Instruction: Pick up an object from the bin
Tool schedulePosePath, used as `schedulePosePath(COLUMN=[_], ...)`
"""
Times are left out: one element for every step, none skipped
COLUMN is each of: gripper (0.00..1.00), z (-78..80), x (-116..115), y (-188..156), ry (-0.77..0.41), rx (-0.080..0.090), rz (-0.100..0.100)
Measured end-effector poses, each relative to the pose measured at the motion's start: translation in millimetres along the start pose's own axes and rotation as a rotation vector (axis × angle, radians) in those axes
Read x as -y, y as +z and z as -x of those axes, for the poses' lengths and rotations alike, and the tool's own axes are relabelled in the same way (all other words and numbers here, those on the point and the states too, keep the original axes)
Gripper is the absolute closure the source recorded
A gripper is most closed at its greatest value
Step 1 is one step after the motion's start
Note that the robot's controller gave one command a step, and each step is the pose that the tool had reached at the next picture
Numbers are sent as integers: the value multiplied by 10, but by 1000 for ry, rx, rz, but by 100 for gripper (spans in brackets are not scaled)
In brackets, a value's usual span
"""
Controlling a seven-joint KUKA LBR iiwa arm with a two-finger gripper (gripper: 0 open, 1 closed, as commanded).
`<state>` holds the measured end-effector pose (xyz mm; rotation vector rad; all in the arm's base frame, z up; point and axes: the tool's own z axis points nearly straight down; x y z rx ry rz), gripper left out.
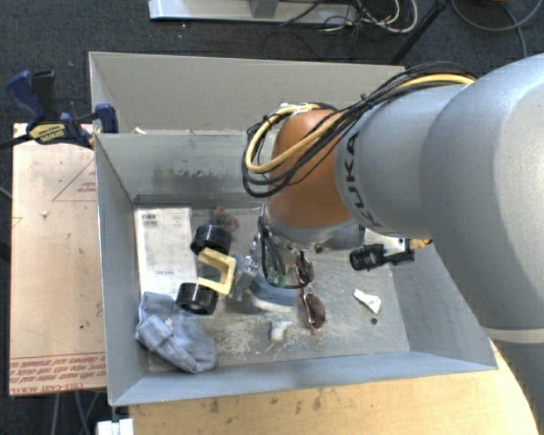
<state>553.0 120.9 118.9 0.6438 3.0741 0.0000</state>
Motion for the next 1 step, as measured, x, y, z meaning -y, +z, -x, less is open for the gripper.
schedulePosePath(gripper=[100], z=[7], x=[-5], y=[-139], ry=[-1], rx=[1], rz=[2])
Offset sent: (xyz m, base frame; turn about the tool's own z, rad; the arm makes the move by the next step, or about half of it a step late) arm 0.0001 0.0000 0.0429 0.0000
